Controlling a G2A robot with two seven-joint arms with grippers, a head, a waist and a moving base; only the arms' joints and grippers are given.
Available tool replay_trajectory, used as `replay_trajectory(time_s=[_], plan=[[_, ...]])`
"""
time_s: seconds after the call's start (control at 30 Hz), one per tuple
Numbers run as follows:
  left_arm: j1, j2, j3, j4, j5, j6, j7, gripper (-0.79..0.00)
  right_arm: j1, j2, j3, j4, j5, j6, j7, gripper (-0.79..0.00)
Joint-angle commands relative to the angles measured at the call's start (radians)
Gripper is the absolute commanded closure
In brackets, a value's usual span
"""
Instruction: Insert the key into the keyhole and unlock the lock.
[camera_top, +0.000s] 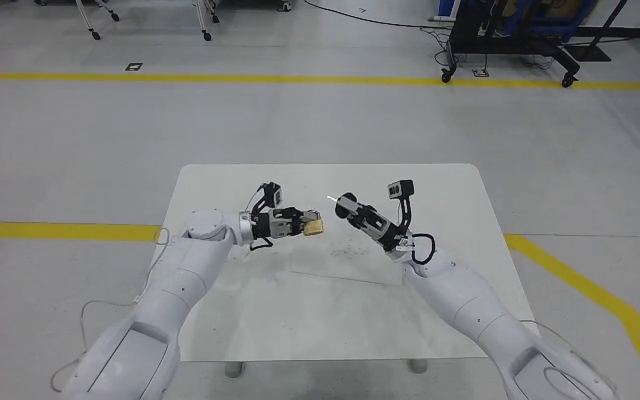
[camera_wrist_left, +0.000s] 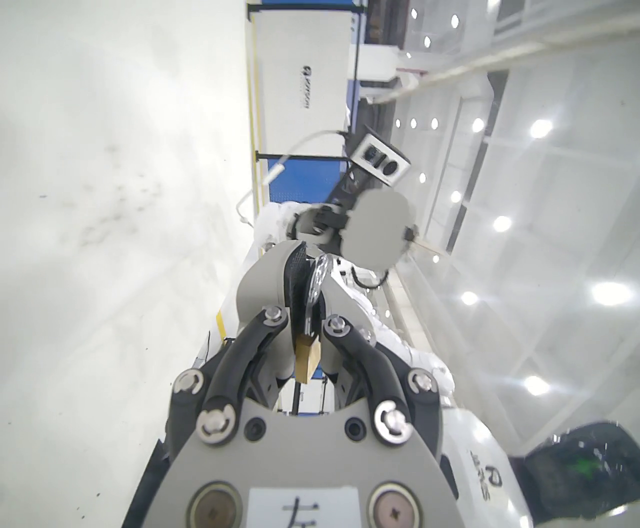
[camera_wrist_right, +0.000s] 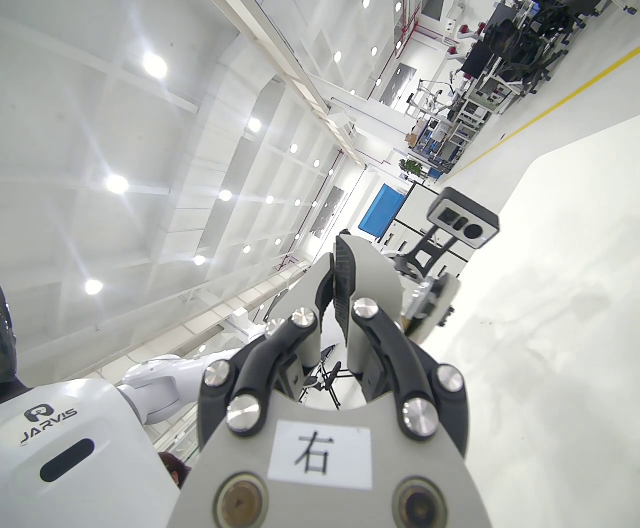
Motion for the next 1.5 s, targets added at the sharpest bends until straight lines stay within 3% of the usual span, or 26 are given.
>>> replay_trajectory(time_s=[0.0,0.17,0.27,0.53,0.7,0.9,1.03,1.17,1.3,1.47], plan=[[-0.006,-0.006,0.005,0.005,-0.007,0.076,0.030,0.000,-0.011,0.005,0.021,-0.013,-0.032,0.000,-0.024,0.000],[-0.037,-0.031,0.035,0.014,-0.024,0.184,0.005,0.000,-0.052,0.030,0.089,-0.032,-0.161,-0.025,-0.080,0.000],[-0.059,-0.045,0.044,0.032,-0.040,0.182,-0.015,0.000,-0.064,0.036,0.107,-0.039,-0.189,-0.030,-0.093,0.000],[-0.059,-0.045,0.044,0.032,-0.040,0.182,-0.015,0.000,-0.064,0.036,0.107,-0.039,-0.189,-0.030,-0.093,0.000],[-0.029,-0.027,-0.004,-0.005,-0.048,0.158,0.095,0.000,-0.066,0.036,0.107,-0.040,-0.192,-0.024,-0.096,0.000],[0.033,0.002,-0.076,-0.070,-0.097,0.197,0.144,0.000,-0.134,0.036,0.130,-0.134,-0.159,0.146,-0.165,0.000],[0.057,0.003,-0.064,-0.150,-0.045,0.246,0.246,0.000,-0.197,0.055,0.171,-0.228,-0.138,0.348,-0.163,0.000],[0.067,0.003,-0.057,-0.193,-0.006,0.285,0.323,0.000,-0.289,0.074,0.218,-0.384,-0.208,0.491,-0.266,0.000],[0.084,0.010,-0.080,-0.216,-0.007,0.282,0.344,0.000,-0.362,0.078,0.234,-0.520,-0.228,0.572,-0.341,0.000],[0.094,0.015,-0.095,-0.228,-0.021,0.285,0.321,0.000,-0.366,0.078,0.235,-0.529,-0.214,0.573,-0.335,0.000]])
